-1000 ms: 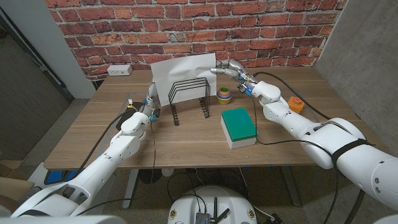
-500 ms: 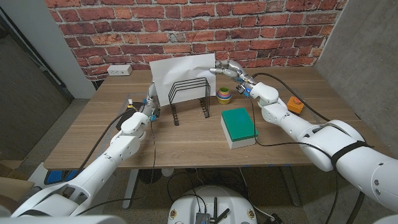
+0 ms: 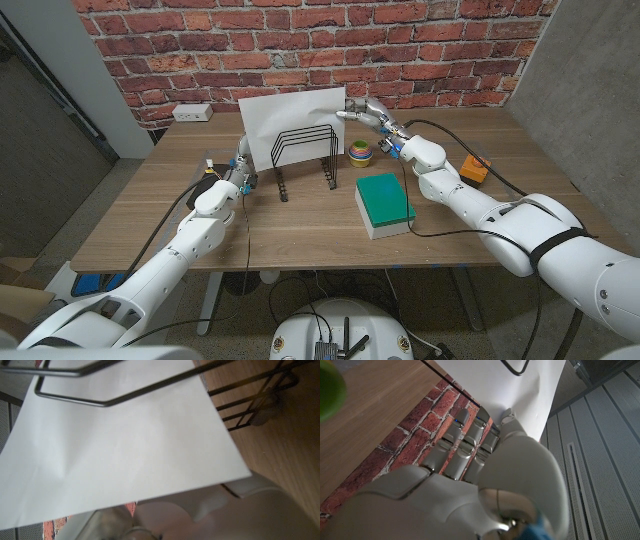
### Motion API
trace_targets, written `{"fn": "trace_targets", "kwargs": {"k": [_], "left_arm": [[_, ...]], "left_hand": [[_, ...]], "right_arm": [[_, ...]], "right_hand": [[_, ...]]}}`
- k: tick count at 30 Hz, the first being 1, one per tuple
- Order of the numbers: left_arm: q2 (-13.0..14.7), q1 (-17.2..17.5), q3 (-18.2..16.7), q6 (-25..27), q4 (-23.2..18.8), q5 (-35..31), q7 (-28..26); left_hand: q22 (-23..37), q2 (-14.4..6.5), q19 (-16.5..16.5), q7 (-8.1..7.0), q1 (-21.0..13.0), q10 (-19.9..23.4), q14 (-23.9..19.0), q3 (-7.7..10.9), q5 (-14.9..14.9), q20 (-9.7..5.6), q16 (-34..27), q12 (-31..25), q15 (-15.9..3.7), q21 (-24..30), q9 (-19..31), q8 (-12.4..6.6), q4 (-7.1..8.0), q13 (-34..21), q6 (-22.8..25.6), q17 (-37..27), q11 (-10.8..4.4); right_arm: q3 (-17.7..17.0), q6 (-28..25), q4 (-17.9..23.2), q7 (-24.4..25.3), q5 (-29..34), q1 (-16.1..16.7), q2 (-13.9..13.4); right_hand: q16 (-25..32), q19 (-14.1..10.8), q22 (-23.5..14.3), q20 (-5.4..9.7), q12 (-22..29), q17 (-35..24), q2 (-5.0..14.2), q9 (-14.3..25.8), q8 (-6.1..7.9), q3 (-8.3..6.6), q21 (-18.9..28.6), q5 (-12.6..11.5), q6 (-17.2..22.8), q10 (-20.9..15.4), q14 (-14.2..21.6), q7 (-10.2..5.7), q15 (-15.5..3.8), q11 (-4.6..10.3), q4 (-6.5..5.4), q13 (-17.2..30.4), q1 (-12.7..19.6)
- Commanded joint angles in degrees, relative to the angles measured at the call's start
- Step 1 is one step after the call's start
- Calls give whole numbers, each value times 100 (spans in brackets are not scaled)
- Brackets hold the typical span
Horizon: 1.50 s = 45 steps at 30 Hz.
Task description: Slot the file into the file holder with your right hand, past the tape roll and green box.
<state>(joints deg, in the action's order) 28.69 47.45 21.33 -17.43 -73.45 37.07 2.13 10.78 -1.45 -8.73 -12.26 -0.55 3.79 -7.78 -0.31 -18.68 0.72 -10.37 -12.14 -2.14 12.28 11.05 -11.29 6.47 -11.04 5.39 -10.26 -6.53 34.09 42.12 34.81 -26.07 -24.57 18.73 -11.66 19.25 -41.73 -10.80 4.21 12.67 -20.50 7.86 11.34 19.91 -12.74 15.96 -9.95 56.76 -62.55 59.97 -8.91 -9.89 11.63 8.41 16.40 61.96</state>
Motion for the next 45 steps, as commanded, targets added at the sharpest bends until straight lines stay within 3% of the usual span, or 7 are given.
{"fn": "trace_targets", "kwargs": {"k": [1,9,19,29,45], "left_arm": [[-2,-1,1,1,6,-1,1],[-1,0,1,2,5,-1,1],[1,2,0,3,1,0,1],[-2,-3,1,0,8,-1,3],[-5,-7,3,1,12,-2,2]], "left_hand": [[26,-25,-23,-30,12,-1,-34,36,-51,9,-31,-12,-17,7,25,-10,-3,-27,14,-11,-46],[26,-25,-24,-31,12,-9,-37,36,-51,10,-32,-9,-22,7,25,-10,-2,-27,13,-12,-46],[26,-25,-23,-30,12,-6,-39,36,-51,9,-33,-10,-16,7,25,-9,-2,-27,12,-12,-42],[26,-24,-26,-30,12,1,-38,37,-51,6,-33,-13,-19,8,25,-11,-2,-27,14,-12,-27],[26,-24,-24,-30,13,-3,-44,37,-51,10,-35,-11,-19,7,25,-12,-3,-28,16,-12,-46]], "right_arm": [[-36,343,-552,-233,-82,-155,187],[-58,350,-470,-303,-114,-96,149],[-54,269,-273,-351,-121,-8,56],[-27,184,-386,-506,-140,-63,80],[-34,132,-559,-782,-199,-135,96]], "right_hand": [[-14,57,-29,775,-37,-32,-25,21,-11,-22,6,-9,-34,38,-50,2,-329,-7,8,22,-7],[-54,80,-30,775,-90,-51,-49,27,-52,-13,0,-8,-127,154,-160,25,-320,-32,18,18,-18],[-97,140,-27,771,-206,-152,-200,43,-231,67,-21,-2,-533,520,-436,13,-332,-34,64,0,-30],[-160,188,-23,757,-221,-193,-293,50,-285,116,-42,0,-636,665,-664,5,-300,-22,74,-18,-32],[-385,392,-7,579,-267,-331,-499,19,-733,357,-135,-19,-1533,1631,-1638,77,-239,-45,-8,-123,-217]]}}
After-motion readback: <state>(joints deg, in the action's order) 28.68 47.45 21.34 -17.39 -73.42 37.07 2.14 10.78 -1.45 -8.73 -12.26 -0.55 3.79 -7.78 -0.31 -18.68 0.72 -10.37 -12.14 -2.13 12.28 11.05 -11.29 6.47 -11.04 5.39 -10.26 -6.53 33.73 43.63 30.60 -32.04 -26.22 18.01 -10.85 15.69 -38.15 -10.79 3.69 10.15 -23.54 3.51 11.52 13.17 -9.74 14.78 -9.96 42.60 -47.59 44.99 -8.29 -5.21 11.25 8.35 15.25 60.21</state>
